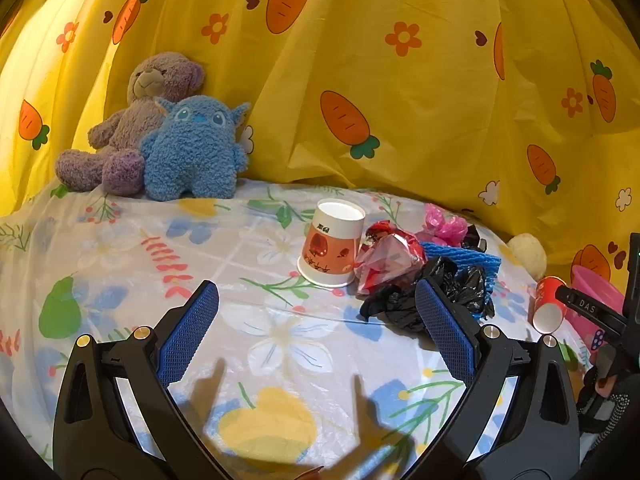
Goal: Collect trash
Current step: 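Move the left tool to the black plastic bag while the right tool approaches the upright red cup, then grasp the black plastic bag with the left tool while the right tool grasps the red cup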
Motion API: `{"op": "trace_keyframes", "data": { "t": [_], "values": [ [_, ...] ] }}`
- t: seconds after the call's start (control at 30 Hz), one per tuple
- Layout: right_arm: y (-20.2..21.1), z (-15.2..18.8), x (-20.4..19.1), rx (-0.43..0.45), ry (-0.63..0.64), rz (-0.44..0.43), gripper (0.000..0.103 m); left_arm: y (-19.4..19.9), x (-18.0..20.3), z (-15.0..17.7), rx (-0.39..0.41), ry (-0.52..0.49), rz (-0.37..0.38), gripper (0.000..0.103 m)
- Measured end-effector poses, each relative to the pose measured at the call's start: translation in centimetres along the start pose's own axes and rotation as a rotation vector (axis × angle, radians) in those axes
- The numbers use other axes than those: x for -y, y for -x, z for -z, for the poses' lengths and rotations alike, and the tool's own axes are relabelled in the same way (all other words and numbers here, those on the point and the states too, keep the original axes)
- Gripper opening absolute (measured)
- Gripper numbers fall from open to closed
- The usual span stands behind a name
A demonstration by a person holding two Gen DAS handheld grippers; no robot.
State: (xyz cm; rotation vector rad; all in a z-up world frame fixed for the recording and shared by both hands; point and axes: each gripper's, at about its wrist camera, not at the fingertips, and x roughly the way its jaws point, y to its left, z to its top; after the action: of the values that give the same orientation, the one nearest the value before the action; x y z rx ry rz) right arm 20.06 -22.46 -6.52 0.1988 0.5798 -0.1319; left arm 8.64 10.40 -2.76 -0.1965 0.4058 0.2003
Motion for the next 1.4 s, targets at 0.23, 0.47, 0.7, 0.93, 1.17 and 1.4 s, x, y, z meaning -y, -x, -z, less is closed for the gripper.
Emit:
{"op": "trace_keyframes", "data": {
  "t": [0.23,0.47,0.7,0.93,1.17,1.4],
  "values": [
    [-2.9,-1.0,0.8,-0.063,-0.049,0.041,0.089,-0.3,0.7,-0.1,-0.003,-0.017,0.019,0.097],
    [-5.0,-1.2,1.2,-0.137,-0.082,0.028,0.077,-0.9,1.5,0.0,-0.026,-0.038,0.051,0.097],
    [-5.5,-1.1,1.1,-0.15,-0.069,0.008,0.066,-1.5,3.8,0.1,-0.052,-0.094,0.099,0.097],
    [-5.2,-0.9,1.3,-0.141,-0.06,-0.038,0.064,-2.8,6.5,0.0,-0.108,-0.128,0.167,0.097],
    [-2.5,0.1,1.4,-0.095,-0.049,-0.117,0.064,-5.8,8.7,0.0,-0.192,-0.151,0.197,0.086],
    [0.7,1.1,0.8,-0.039,0.006,-0.181,0.064,-8.5,9.1,0.7,-0.302,-0.13,0.216,0.056]
  ]
}}
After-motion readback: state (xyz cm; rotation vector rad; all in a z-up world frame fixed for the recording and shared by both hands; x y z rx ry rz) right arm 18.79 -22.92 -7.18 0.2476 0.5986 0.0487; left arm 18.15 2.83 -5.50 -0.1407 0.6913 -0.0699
